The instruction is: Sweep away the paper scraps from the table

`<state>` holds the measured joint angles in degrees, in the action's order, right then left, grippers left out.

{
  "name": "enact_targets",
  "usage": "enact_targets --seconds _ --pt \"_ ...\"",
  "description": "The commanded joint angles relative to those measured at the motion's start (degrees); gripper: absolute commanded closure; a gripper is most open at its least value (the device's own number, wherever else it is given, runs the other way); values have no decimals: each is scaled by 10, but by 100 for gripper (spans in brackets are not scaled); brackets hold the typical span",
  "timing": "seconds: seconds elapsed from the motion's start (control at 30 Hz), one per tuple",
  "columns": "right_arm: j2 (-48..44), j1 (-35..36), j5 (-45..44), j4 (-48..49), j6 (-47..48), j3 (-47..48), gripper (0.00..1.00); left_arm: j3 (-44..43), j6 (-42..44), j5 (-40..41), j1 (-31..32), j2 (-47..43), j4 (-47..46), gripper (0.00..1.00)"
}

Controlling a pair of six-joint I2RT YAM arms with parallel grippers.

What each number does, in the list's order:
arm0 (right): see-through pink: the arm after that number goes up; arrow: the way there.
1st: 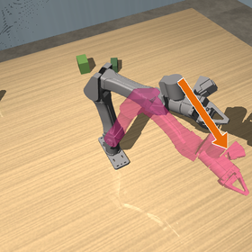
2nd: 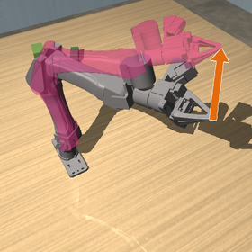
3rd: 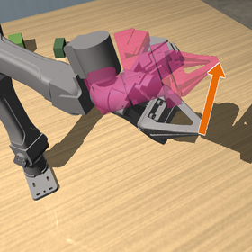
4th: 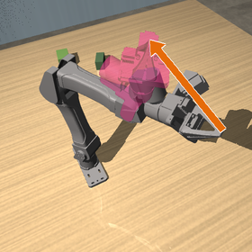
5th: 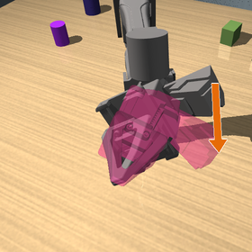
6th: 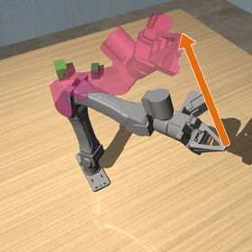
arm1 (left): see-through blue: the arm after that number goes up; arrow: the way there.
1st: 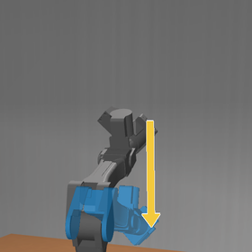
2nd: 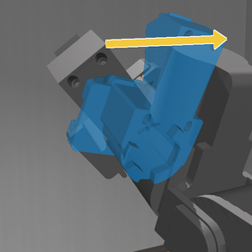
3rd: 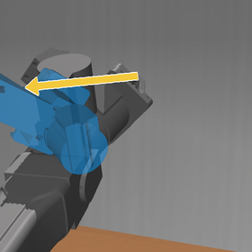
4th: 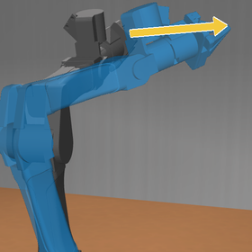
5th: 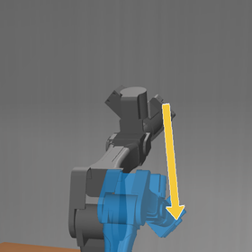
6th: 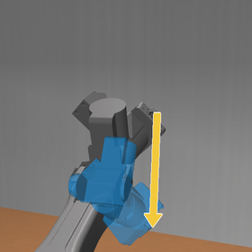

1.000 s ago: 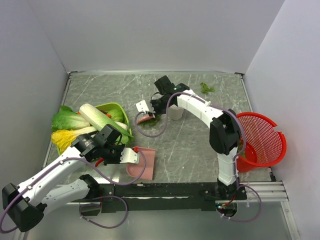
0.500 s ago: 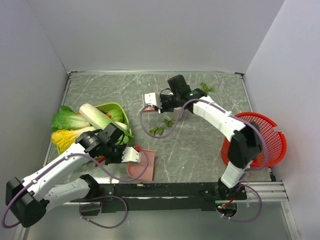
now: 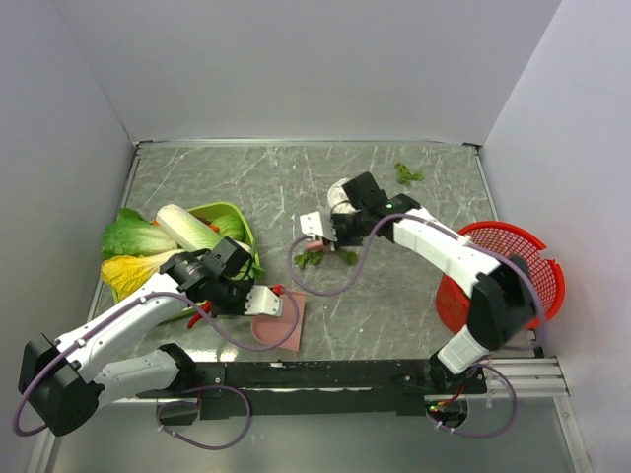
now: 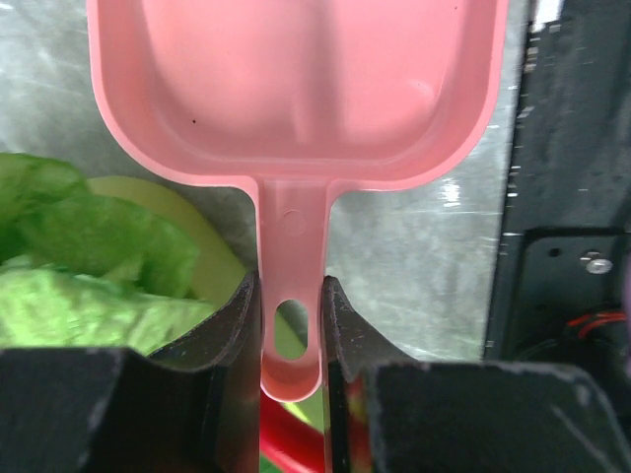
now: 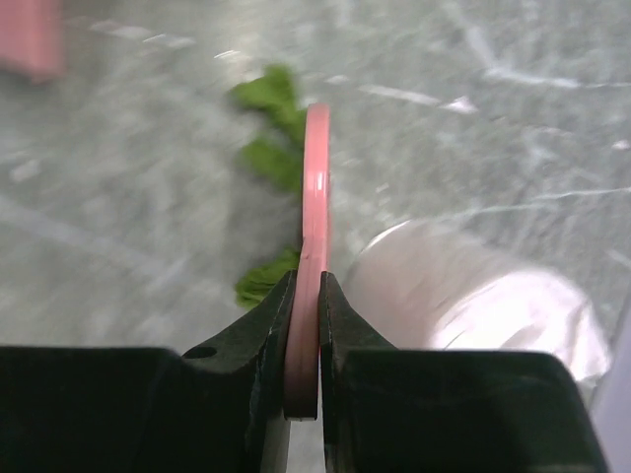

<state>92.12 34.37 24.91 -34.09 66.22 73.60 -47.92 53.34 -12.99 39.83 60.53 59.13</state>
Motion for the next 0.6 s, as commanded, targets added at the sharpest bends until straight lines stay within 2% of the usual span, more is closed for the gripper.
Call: enact_targets --seconds 0.0,0.17,0.3,0.37,0.47,0.5,0.57 --pt "-109 3 34 -168 31 -17 100 1 33 22 1 -11 -38 99" --pt "-148 3 14 -104 -88 -10 100 -5 43 24 1 -8 -34 99" --pt "-123 3 13 32 -199 8 100 -17 83 5 -2 -12 30 99" --pt "-105 3 27 74 -259 20 100 -32 54 -11 -3 -12 54 99" --pt "-69 1 28 178 -398 30 100 -28 -33 14 -2 -10 53 99" --pt "-54 1 39 198 -454 33 100 -17 -48 30 -2 -15 54 99" --pt "-38 1 67 236 -503 36 100 -14 -47 54 -2 -25 75 99"
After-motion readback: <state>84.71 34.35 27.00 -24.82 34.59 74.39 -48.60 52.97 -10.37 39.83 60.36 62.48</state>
